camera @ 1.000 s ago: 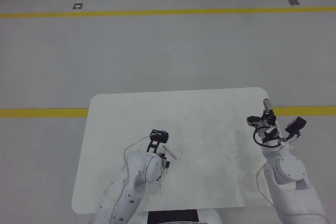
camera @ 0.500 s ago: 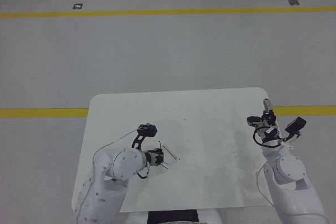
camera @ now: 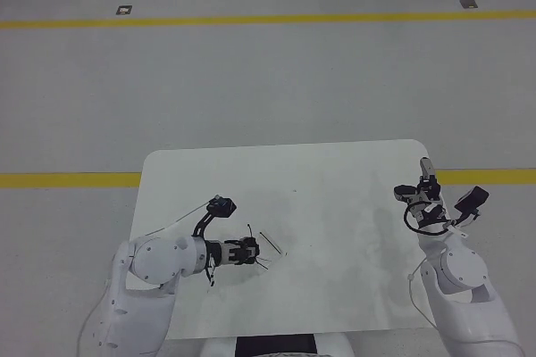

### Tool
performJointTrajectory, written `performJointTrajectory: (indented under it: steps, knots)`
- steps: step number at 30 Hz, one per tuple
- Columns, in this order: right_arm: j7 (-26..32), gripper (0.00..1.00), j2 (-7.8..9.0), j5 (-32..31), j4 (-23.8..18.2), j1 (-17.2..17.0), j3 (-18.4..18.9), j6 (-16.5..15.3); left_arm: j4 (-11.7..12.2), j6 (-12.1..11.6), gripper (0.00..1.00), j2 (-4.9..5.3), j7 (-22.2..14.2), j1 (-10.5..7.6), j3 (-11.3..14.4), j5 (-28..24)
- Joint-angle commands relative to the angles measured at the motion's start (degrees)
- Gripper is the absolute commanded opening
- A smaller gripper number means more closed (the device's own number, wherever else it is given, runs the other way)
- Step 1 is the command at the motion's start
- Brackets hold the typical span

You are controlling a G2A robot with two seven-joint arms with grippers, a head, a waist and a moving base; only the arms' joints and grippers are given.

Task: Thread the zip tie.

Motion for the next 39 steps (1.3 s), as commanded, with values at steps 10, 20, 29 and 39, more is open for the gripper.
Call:
performJointTrajectory:
  steps: [10, 20, 29, 39]
  knots:
    - [0.00, 1.00, 0.00, 0.00, 0.00, 0.00, 0.00, 0.00, 5.35, -6.64, 0.00, 3.92, 0.00, 0.32, -3.66, -19.80]
    - [0.00, 1.00, 0.00, 0.00, 0.00, 0.00, 0.00, 0.00, 15.09, -18.12, 0.00, 15.58, 0.00, -2.10, -1.98, -40.71]
    - [0.00, 1.00, 0.00, 0.00, 0.00, 0.00, 0.00, 0.00, 19.19, -18.12, 0.00, 25.17, 0.00, -8.36, 5.94, -53.13]
    - [0.00, 1.00, 0.00, 0.00, 0.00, 0.00, 0.00, 0.00, 19.19, -18.12, 0.00, 25.17, 0.00, -8.36, 5.94, -53.13]
